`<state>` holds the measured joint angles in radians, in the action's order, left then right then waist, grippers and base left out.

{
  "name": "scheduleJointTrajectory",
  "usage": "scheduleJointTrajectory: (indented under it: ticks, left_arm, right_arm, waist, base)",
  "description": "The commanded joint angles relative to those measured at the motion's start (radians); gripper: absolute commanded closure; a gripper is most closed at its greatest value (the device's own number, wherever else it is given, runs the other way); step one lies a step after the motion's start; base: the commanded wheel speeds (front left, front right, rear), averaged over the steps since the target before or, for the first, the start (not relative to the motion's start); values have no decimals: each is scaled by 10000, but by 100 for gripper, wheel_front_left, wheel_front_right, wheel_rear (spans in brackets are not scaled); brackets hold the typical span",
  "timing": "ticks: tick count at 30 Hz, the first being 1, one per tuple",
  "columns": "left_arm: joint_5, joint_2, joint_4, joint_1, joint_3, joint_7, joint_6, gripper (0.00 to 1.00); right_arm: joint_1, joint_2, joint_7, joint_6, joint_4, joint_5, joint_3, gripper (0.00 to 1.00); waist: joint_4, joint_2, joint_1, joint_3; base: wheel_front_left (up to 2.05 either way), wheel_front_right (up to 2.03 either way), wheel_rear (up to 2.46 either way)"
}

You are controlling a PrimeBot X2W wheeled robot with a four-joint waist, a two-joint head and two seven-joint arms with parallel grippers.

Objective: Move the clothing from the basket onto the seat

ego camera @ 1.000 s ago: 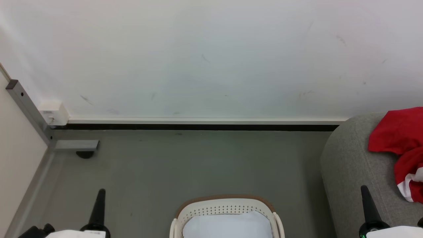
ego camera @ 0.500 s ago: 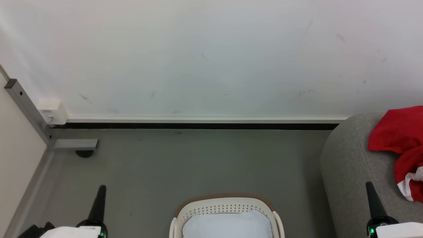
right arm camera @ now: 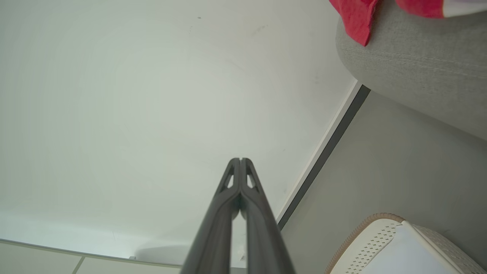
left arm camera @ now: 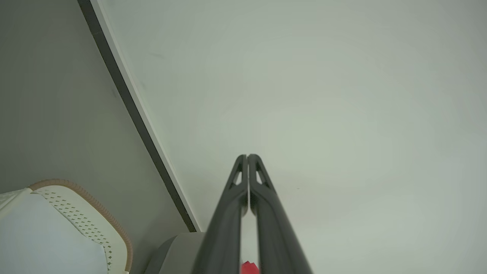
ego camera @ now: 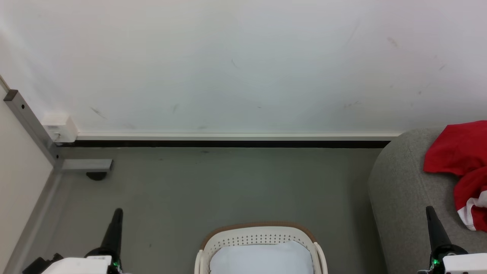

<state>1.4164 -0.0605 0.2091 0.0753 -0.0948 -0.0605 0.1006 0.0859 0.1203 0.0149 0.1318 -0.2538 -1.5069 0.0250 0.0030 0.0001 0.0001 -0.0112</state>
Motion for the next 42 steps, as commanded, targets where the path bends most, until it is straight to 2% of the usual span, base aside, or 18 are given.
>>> scheduleJointTrajectory:
  ticks: [1, 28, 42]
  left_arm:
    - [293, -5, -22, 138, -72, -72, -15, 100]
    - [2044, 102, 64, 419, -236, -574, -30, 100]
    - [2013, 100, 62, 413, -233, -575, -30, 100]
  right_arm:
    - [187, 70, -45, -16, 97, -247, -57, 100]
    - [345, 245, -373, -21, 126, -2164, -232, 100]
    - [315, 262, -333, -21, 122, -2126, -183, 100]
  waist:
    - [-1, -1, 0, 5]
    - [-31, -1, -1, 103]
    - [-31, -1, -1, 104]
  base:
    - [0, 0, 0]
    - [0, 0, 0]
    - [0, 0, 0]
